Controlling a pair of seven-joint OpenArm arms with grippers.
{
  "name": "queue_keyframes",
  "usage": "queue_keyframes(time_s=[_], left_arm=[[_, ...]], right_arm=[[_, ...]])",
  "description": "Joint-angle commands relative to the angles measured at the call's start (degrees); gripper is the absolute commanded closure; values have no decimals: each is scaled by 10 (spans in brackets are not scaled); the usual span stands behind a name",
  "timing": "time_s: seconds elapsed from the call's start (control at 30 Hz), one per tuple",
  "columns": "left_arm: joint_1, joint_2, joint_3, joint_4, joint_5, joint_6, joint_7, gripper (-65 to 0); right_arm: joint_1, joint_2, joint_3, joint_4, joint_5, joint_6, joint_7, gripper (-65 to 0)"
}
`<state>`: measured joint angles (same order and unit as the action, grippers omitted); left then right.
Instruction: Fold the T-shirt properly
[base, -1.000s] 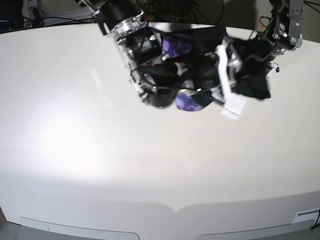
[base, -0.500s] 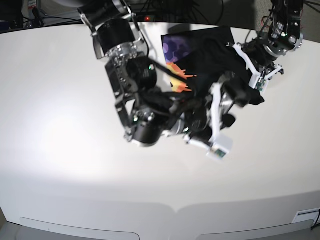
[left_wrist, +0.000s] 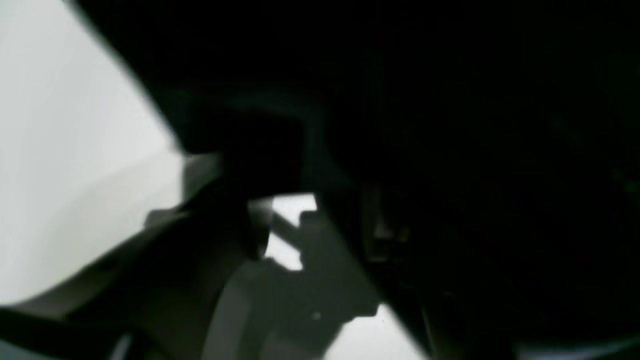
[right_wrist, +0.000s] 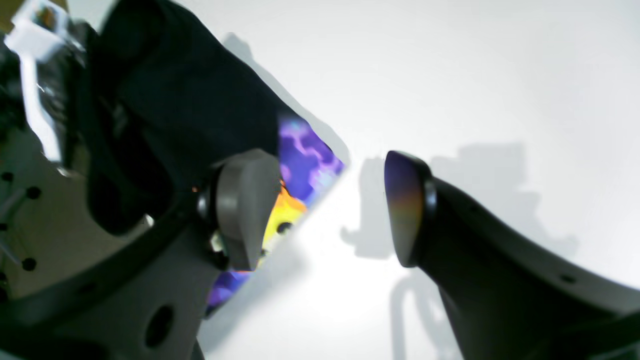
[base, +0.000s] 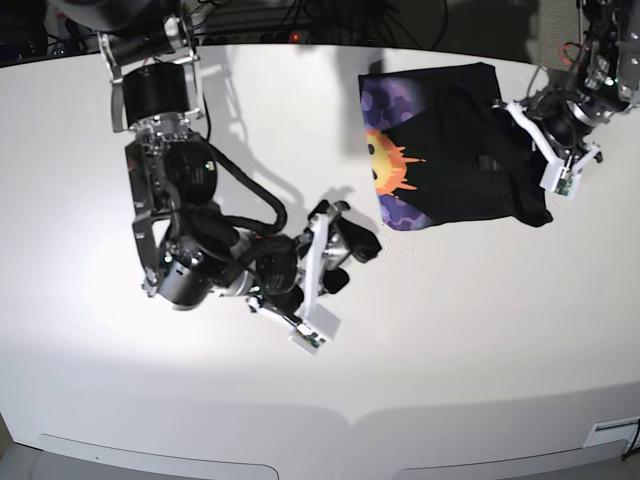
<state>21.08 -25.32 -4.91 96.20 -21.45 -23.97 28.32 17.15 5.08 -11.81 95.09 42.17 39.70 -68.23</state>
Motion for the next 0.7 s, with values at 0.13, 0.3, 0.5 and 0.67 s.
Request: queue_keyframes(time_s=[0.13, 0.3, 0.5, 0.67], left_arm=[[-3, -25, -4, 24, 22, 4, -11, -251], [-3, -57, -4, 26, 61, 40, 8, -251], [-1, -123, -4, 26, 125, 158, 43, -251], [1, -144, -4, 51, 108, 195, 51, -251]], right_arm=[[8, 11, 2, 11, 15, 3, 12, -353], [7, 12, 2, 11, 14, 3, 11, -353], [7, 13, 2, 11, 12, 3, 9, -353], [7, 13, 2, 10, 1, 3, 10, -353]])
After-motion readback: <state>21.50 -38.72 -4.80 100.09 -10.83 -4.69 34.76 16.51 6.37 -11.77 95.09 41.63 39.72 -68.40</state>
